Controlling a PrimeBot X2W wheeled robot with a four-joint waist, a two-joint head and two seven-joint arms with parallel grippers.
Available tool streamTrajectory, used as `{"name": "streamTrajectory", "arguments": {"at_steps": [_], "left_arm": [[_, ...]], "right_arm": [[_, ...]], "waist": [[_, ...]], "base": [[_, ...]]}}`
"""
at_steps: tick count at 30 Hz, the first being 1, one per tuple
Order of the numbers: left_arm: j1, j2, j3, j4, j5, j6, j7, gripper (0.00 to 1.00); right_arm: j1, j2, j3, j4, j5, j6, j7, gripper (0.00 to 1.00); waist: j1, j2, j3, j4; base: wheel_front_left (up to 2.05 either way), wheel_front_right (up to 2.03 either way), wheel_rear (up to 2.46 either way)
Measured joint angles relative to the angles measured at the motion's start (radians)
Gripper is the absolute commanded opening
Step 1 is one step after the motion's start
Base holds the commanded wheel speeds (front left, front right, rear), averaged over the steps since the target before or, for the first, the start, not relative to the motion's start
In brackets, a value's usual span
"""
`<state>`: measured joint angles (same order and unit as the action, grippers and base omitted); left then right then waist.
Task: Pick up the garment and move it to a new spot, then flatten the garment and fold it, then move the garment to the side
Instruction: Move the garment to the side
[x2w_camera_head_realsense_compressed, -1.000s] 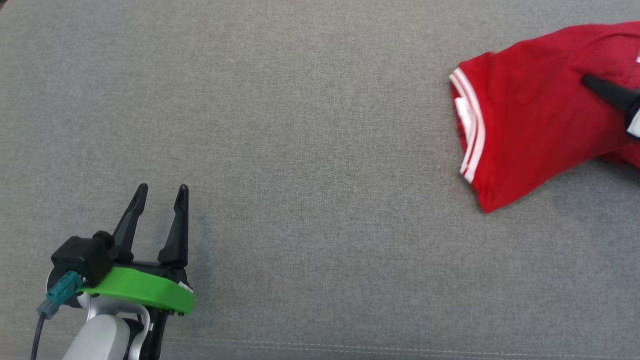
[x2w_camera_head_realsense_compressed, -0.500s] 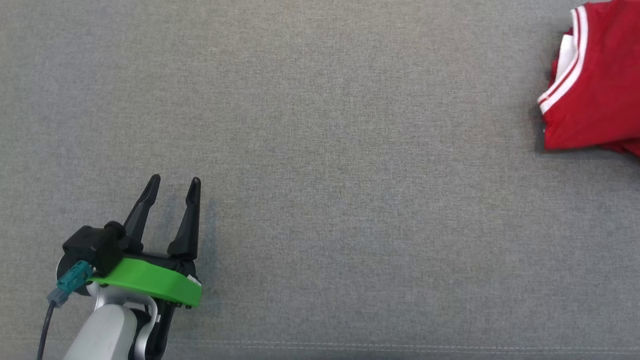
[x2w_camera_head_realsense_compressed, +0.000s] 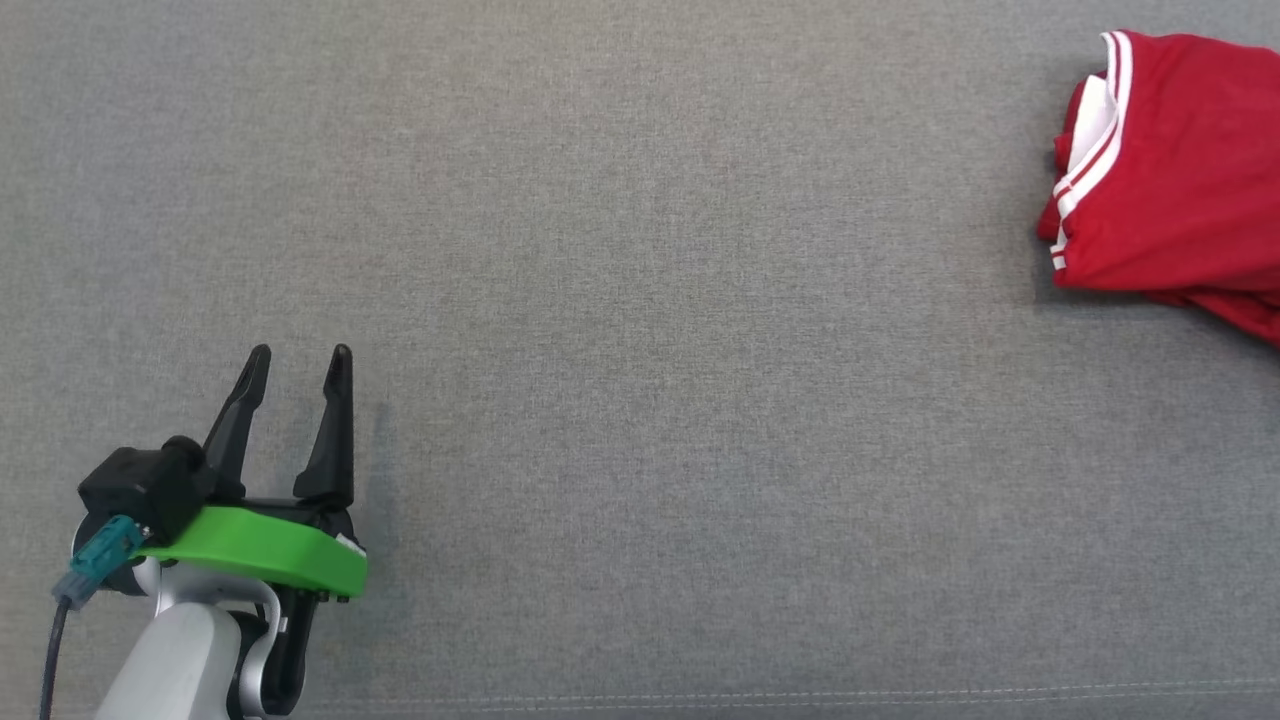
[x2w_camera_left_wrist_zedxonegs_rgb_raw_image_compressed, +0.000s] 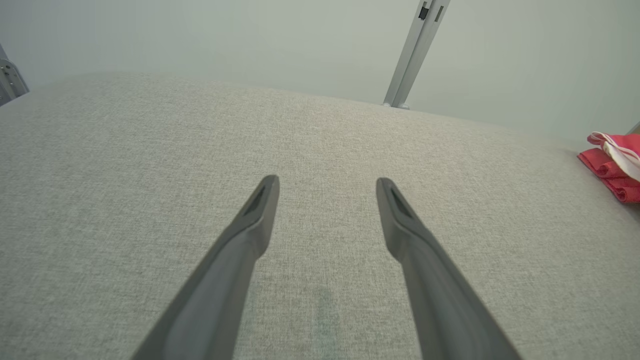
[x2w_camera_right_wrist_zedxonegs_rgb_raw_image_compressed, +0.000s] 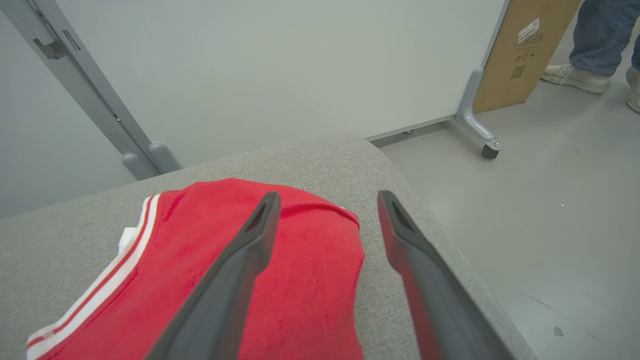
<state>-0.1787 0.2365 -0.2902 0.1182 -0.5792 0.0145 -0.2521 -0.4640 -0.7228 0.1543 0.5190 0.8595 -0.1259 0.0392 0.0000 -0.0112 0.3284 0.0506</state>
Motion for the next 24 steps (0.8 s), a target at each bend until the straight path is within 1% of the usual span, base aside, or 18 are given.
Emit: {"name": "streamTrajectory", "arguments": {"at_steps": [2, 6, 9, 12, 14, 15, 17, 19, 23, 24], "left_arm": [[0.001, -0.001, 0.012, 0.007, -0.006, 0.005, 0.000, 1.00], [0.005, -0.015, 0.073, 0.005, -0.023, 0.022, 0.000, 1.00], [0.010, -0.030, 0.103, 0.006, -0.020, 0.032, 0.000, 1.00], [0.029, -0.033, 0.125, 0.017, 0.002, 0.044, 0.000, 1.00], [0.046, -0.033, 0.131, 0.030, 0.021, 0.049, 0.000, 1.00], [0.066, -0.034, 0.131, 0.035, 0.044, 0.049, 0.000, 1.00], [0.084, -0.033, 0.131, 0.041, 0.061, 0.049, 0.000, 1.00], [0.102, -0.032, 0.130, 0.055, 0.076, 0.049, 0.000, 1.00], [0.145, -0.027, 0.133, 0.070, 0.117, 0.049, 0.000, 1.00], [0.152, -0.026, 0.134, 0.072, 0.126, 0.056, 0.000, 1.00]], "right_arm": [[0.001, -0.001, 0.016, -0.038, -0.044, 0.000, -0.053, 1.00], [0.002, 0.016, 0.037, -0.124, -0.108, 0.000, -0.173, 1.00], [0.015, 0.049, 0.044, -0.159, -0.152, 0.000, -0.256, 1.00], [0.076, 0.079, 0.059, -0.174, -0.203, 0.000, -0.322, 1.00], [0.128, 0.112, 0.062, -0.182, -0.209, 0.000, -0.323, 1.00], [0.175, 0.153, 0.066, -0.189, -0.214, 0.000, -0.318, 1.00], [0.223, 0.166, 0.082, -0.189, -0.273, 0.001, -0.310, 1.00], [0.263, 0.200, 0.051, -0.181, -0.279, 0.000, -0.310, 1.00], [0.338, 0.277, 0.052, -0.179, -0.333, 0.000, -0.301, 1.00], [0.358, 0.295, 0.047, -0.181, -0.346, 0.000, -0.301, 1.00]], "waist": [[0.0000, 0.0000, -0.016, -0.007], [0.0000, 0.0000, -0.054, -0.021], [0.0000, 0.0000, -0.087, -0.031], [0.0000, 0.0000, -0.121, -0.038], [0.0000, 0.0000, -0.145, -0.040], [0.0000, 0.0000, -0.167, -0.041], [0.0000, 0.0000, -0.189, -0.040], [0.0000, 0.0000, -0.209, -0.039], [0.0000, 0.0000, -0.246, -0.035], [0.0000, 0.0000, -0.255, -0.035]], "base": [[0.00, 0.00, 0.00], [0.00, 0.00, 0.00], [0.00, 0.00, 0.00], [0.00, 0.00, 0.00], [0.00, 0.00, 0.00], [0.00, 0.00, 0.00], [0.00, 0.00, 0.00], [0.00, 0.00, 0.00], [0.00, 0.00, 0.00], [0.00, 0.00, 0.00]]}}
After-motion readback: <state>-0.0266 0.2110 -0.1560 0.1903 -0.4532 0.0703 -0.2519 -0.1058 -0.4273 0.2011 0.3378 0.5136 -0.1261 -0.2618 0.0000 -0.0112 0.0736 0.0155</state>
